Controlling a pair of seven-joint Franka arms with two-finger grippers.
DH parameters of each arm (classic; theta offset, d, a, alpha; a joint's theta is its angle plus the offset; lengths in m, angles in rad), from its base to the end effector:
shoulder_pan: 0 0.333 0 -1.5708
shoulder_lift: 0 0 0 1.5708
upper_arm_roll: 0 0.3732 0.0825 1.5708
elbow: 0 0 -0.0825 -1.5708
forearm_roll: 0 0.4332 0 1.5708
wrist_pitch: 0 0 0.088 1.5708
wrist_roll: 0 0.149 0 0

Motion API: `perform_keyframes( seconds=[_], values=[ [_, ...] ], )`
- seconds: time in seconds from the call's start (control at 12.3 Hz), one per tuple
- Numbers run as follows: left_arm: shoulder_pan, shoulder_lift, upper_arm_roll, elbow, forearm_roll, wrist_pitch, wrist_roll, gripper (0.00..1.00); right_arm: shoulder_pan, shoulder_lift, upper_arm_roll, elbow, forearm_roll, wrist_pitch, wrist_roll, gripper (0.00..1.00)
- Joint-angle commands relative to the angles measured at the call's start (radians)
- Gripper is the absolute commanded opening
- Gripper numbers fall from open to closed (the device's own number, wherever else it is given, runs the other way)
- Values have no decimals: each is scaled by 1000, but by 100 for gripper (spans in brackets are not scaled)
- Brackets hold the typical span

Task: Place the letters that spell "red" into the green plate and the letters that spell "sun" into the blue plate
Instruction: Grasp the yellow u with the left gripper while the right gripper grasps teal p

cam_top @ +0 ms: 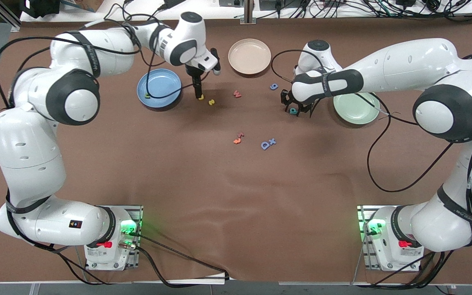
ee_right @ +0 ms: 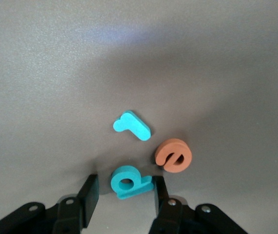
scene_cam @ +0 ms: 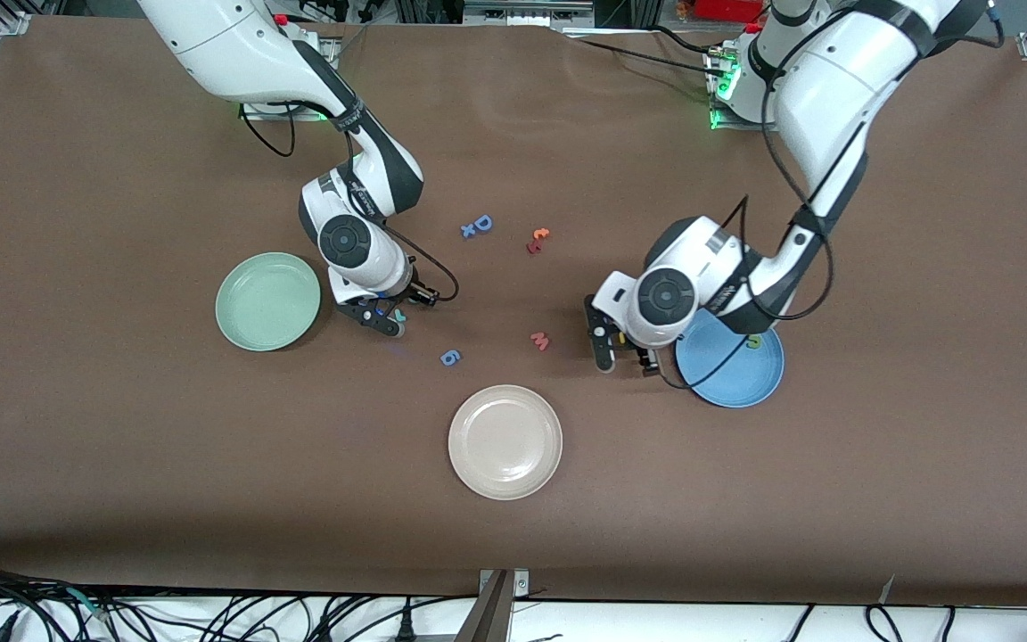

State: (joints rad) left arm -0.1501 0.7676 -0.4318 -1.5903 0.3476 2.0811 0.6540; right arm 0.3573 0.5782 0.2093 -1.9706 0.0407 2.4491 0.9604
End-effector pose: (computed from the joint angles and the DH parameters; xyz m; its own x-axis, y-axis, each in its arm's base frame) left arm 0.6499 -0.3526 0.1657 0.1993 -0.9712 -0.1306 -0.9659 -0.2172 0.1409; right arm 0.5549 0.3548 0.1382 0.8863 -0.4328 -0.1650 -0.4391 -0.8984 -0.0021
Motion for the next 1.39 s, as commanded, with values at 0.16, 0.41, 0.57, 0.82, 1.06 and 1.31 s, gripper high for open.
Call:
perform_keyframes(
  seconds=[0.16,0.41,0.57,0.82,1.06,1.31],
  values=[
    [-39,35,39,29,46,48,-31,100,3,-18,-4,-31,1,13,-17,27],
    [-42,33,41,9,79,47,-57,100,3,-35,-4,-28,2,7,-16,26],
    [-51,35,39,-6,131,48,-97,98,3,-96,-4,1,5,-120,-11,26],
    [-69,32,39,-19,131,47,-162,94,-3,-158,-40,81,4,-324,-35,26],
    [-71,32,39,-33,132,48,-160,79,-3,-207,-177,88,8,-432,-274,26],
    [-68,25,39,-36,132,47,-149,56,-3,-213,-307,79,10,-493,-496,26]
  ],
)
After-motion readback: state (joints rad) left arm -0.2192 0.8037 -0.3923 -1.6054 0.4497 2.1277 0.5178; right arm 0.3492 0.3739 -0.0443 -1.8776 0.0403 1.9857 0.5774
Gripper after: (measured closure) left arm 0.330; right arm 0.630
